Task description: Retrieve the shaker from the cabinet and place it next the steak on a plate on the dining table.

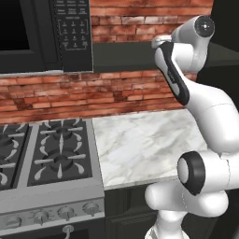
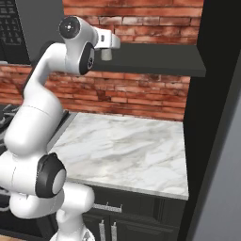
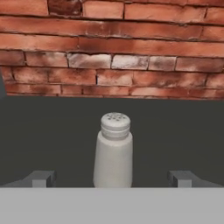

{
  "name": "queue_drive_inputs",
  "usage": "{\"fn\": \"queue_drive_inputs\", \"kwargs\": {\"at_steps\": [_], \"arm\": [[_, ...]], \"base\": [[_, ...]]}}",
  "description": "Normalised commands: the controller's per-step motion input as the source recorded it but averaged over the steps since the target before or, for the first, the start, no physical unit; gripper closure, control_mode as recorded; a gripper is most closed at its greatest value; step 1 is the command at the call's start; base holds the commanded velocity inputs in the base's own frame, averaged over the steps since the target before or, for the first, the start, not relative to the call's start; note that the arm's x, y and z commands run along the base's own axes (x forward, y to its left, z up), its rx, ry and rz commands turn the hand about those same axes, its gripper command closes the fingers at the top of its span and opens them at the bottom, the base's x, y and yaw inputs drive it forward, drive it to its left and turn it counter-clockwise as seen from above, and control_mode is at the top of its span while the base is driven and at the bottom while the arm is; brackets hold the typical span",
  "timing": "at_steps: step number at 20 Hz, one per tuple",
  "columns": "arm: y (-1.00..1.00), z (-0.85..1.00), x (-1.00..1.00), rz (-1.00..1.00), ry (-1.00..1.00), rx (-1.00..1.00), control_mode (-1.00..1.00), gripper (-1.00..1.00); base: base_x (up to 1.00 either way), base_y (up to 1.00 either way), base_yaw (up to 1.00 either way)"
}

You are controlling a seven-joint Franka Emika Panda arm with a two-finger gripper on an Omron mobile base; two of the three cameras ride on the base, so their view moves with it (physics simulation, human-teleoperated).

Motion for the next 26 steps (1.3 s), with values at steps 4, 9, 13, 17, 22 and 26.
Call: {"fn": "queue_drive_inputs", "kwargs": {"at_steps": [4,9,13,17,22,26], "arm": [[0.00,0.00,0.16,0.00,0.00,0.00,-1.00,-1.00],[-0.02,0.00,0.17,0.00,0.00,0.00,-1.00,-1.00],[-0.06,0.00,0.14,0.00,0.00,0.00,-1.00,-1.00],[-0.07,0.00,0.09,0.00,0.00,0.00,-1.00,-1.00],[-0.06,-0.01,0.06,0.00,0.00,0.01,-1.00,-1.00],[0.00,-0.11,0.01,0.00,0.00,0.01,-1.00,-1.00]], "base": [[0.00,0.00,0.00],[0.00,0.00,0.00],[0.00,0.00,0.00],[0.00,0.00,0.00],[0.00,0.00,0.00],[0.00,0.00,0.00]]}}
